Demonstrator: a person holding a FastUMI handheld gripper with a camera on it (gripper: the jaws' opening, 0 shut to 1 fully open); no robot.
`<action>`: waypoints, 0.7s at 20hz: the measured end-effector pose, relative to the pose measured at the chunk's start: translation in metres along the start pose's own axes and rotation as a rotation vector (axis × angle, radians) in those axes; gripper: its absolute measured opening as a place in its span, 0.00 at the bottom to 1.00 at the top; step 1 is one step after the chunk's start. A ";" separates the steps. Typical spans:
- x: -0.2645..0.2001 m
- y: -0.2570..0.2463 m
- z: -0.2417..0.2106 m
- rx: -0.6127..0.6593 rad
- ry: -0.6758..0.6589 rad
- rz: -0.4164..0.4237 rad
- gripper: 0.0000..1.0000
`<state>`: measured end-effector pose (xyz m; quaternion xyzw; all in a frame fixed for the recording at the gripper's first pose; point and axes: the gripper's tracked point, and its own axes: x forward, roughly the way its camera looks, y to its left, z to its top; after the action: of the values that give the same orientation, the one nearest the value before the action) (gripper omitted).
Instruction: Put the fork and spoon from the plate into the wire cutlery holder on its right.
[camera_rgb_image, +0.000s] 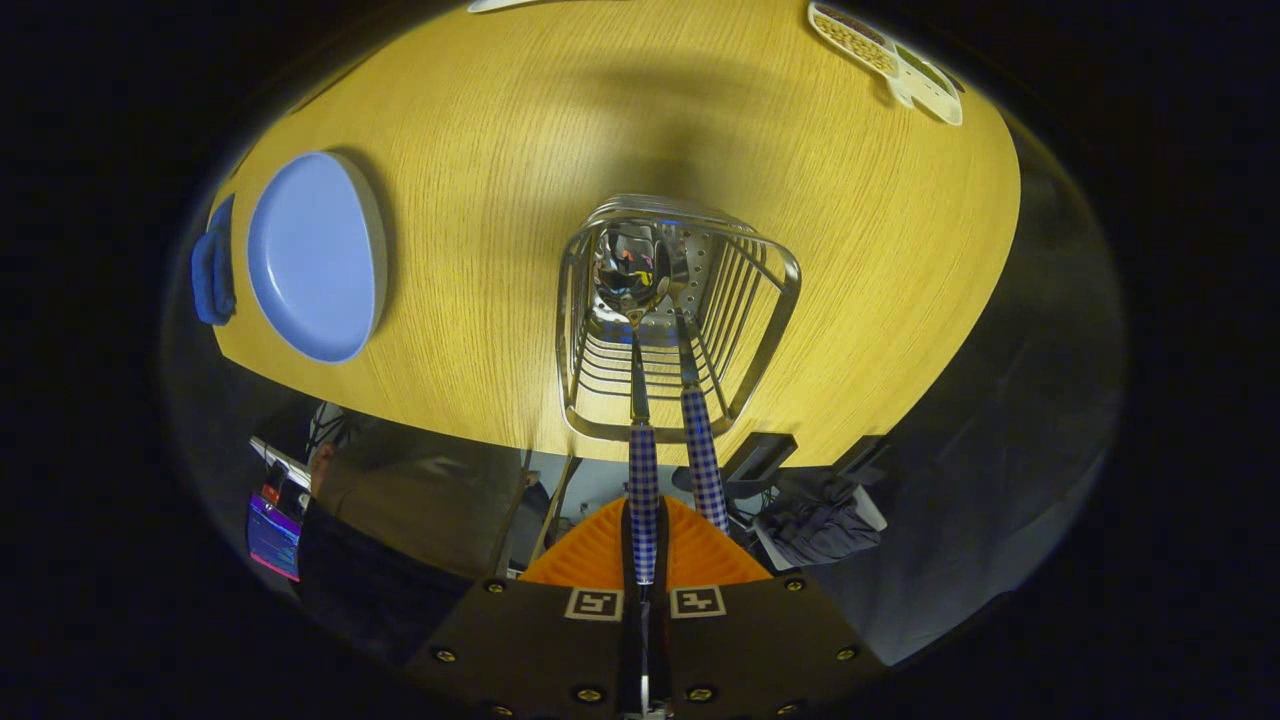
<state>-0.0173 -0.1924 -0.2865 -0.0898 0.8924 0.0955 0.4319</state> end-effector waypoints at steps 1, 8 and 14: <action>0.000 -0.001 0.001 0.001 0.001 -0.005 0.03; -0.014 -0.008 0.008 -0.022 -0.113 -0.024 0.26; -0.053 0.009 -0.007 0.019 -0.570 0.017 0.38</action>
<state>0.0081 -0.1808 -0.2395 -0.0477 0.7365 0.1124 0.6653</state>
